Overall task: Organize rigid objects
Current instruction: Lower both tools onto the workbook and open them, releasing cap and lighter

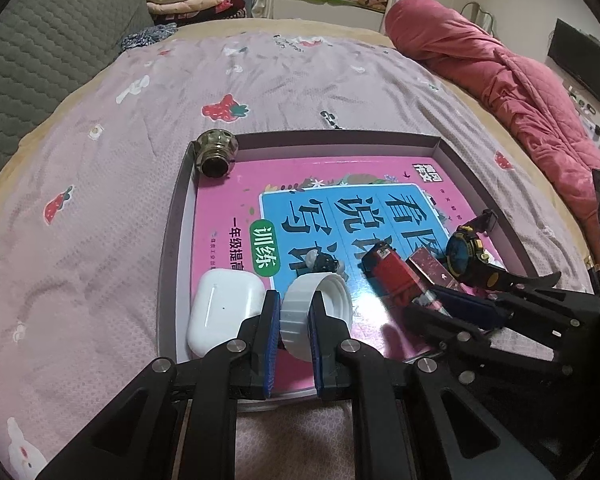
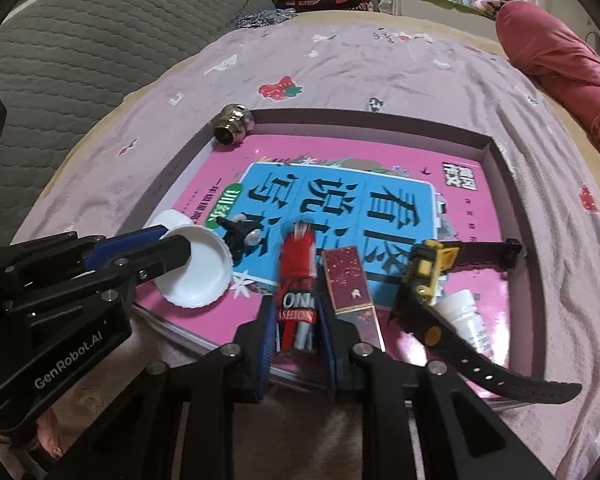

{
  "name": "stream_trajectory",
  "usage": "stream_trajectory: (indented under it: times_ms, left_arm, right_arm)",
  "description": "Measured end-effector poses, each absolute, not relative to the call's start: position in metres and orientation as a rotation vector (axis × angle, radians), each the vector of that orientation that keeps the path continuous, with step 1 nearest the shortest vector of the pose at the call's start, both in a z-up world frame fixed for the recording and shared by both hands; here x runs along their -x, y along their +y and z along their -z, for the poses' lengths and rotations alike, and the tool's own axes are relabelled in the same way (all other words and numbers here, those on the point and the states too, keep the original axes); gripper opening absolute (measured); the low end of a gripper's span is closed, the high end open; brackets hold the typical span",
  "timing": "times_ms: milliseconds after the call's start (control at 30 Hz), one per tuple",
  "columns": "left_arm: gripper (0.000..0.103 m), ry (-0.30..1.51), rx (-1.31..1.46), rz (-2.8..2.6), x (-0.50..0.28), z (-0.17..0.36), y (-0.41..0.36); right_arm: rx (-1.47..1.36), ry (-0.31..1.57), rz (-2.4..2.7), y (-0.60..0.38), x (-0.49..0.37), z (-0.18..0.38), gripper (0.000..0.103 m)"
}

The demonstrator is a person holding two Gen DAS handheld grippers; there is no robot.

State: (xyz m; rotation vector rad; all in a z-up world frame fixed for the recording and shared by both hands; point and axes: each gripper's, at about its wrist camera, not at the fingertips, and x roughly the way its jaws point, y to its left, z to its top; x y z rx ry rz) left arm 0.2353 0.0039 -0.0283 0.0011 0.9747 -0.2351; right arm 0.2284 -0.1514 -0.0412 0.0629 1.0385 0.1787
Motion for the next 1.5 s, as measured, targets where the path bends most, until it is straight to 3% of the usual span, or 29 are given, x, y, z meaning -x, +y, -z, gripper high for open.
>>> stream_trajectory:
  times_ms: [467, 700, 1333, 1433, 1500]
  left_arm:
    - [0.014, 0.964, -0.014, 0.252, -0.232, 0.032, -0.006]
    - [0.021, 0.985, -0.019, 0.247, -0.231, 0.04, -0.008]
    - [0.025, 0.978, -0.006, 0.193, -0.216, 0.04, -0.003]
    - [0.027, 0.975, 0.0, 0.187, -0.214, 0.036, -0.001]
    - [0.036, 0.975, 0.002, 0.182, -0.212, 0.034, 0.0]
  right_arm:
    - [-0.061, 1.036, -0.177, -0.15, -0.225, 0.043, 0.018]
    - [-0.064, 0.999, -0.16, -0.157, -0.215, 0.032, 0.018]
    - [-0.113, 0.96, -0.095, -0.178, -0.196, 0.027, 0.018]
    - [-0.113, 0.959, -0.084, -0.18, -0.194, 0.027, 0.018]
    - [-0.11, 0.964, -0.078, -0.181, -0.195, 0.026, 0.018]
